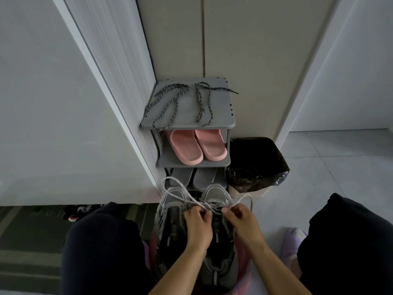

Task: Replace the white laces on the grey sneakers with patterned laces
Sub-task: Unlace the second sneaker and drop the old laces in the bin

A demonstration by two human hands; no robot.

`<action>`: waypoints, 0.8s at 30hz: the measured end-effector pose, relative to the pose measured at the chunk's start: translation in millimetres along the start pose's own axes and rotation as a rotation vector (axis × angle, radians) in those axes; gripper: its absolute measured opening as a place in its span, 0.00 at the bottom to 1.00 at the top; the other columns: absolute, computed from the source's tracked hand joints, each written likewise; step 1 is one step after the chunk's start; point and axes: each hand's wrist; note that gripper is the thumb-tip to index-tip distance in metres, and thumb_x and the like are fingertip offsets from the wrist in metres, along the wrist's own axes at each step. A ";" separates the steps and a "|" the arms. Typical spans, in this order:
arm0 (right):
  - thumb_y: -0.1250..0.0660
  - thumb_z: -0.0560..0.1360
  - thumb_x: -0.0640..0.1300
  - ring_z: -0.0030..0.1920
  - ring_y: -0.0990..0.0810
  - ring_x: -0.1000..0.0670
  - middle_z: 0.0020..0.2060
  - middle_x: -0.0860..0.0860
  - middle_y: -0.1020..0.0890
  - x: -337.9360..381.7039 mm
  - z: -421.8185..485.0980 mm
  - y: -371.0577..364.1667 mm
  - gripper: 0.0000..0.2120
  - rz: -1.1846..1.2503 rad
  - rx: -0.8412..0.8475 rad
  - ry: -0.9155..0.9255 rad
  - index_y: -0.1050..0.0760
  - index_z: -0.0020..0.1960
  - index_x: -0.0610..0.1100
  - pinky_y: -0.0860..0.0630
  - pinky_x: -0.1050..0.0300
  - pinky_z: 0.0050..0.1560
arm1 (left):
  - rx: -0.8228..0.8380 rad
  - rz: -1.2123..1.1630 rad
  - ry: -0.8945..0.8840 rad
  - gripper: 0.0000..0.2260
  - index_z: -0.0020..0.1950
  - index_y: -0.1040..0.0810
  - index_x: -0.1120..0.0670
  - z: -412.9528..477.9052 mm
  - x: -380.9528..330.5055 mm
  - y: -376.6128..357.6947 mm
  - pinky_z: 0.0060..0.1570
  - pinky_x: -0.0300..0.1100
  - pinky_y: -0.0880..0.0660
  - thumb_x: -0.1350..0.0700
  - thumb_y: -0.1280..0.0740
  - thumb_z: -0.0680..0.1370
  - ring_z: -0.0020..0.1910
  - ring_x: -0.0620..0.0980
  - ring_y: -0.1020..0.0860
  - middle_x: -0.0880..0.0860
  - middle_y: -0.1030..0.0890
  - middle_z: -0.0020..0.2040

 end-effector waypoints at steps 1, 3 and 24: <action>0.33 0.74 0.39 0.31 0.27 0.53 0.30 0.50 0.24 -1.5 1.7 0.6 0.09 0.004 -0.009 0.008 0.28 0.37 0.41 0.30 0.70 0.31 | -0.003 0.022 -0.004 0.04 0.51 0.28 0.56 2.4 -0.6 0.5 0.53 0.35 0.36 0.56 0.40 0.80 0.49 0.48 0.30 0.51 0.34 0.54; 0.34 0.75 0.38 0.34 0.25 0.49 0.30 0.48 0.24 -6.2 5.7 1.1 0.11 -0.011 -0.055 -0.012 0.30 0.35 0.42 0.25 0.57 0.38 | 0.001 0.038 0.023 0.07 0.54 0.27 0.58 8.6 -1.5 3.3 0.49 0.35 0.35 0.57 0.40 0.80 0.46 0.46 0.30 0.53 0.31 0.54; 0.41 0.76 0.35 0.32 0.31 0.51 0.31 0.46 0.28 -11.3 7.2 -6.3 0.07 0.043 -0.149 -0.108 0.32 0.39 0.38 0.34 0.68 0.27 | -0.115 -0.311 0.081 0.07 0.45 0.30 0.53 0.7 -1.0 5.8 0.41 0.38 0.29 0.58 0.44 0.81 0.36 0.48 0.26 0.53 0.24 0.37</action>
Point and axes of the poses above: each hand's wrist, its own z-axis towards the middle knuckle, its own y-axis out of the back of the hand, x = y × z
